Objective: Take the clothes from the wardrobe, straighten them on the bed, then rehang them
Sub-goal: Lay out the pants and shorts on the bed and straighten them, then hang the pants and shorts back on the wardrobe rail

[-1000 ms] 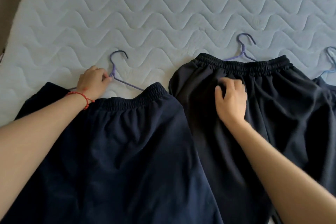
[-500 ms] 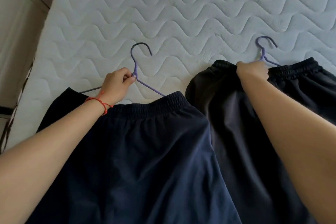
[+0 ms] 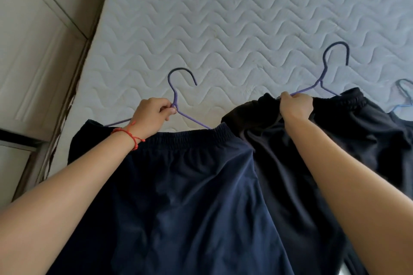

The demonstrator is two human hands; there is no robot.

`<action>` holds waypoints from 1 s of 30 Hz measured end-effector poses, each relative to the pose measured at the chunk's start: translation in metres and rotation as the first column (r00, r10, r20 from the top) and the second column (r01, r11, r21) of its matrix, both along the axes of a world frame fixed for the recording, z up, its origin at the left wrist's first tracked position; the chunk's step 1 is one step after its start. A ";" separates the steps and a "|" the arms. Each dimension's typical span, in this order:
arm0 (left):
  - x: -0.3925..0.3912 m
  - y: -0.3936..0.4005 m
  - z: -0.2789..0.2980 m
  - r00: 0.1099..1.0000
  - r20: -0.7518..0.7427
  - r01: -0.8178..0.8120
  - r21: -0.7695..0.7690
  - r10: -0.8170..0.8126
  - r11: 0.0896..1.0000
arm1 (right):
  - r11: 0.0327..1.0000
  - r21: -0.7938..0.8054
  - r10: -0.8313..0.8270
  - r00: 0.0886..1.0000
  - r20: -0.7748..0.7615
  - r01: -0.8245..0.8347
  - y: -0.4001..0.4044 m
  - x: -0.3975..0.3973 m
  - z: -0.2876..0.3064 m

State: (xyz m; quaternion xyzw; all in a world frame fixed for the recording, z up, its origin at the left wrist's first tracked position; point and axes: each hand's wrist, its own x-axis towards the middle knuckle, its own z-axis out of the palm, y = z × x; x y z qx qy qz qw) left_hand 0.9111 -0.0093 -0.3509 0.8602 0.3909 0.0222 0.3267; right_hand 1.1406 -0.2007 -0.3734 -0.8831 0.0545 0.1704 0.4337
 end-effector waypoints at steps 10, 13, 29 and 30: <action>-0.074 -0.036 0.131 0.994 0.076 0.084 -0.085 -0.078 0.993 | 0.993 0.041 0.104 0.977 0.189 -0.113 -0.043 -0.069 0.143; -0.100 -0.041 0.178 0.989 0.126 0.080 -0.063 -0.072 0.995 | 0.984 0.066 0.142 0.958 0.248 -0.163 -0.051 -0.094 0.195; -0.310 -0.057 0.422 0.940 0.330 -0.078 -0.056 0.092 0.995 | 0.909 0.228 0.248 0.892 0.378 -0.350 -0.069 -0.202 0.456; -0.323 -0.060 0.431 0.936 0.335 -0.101 -0.051 0.112 0.994 | 0.895 0.243 0.269 0.887 0.376 -0.375 -0.068 -0.209 0.467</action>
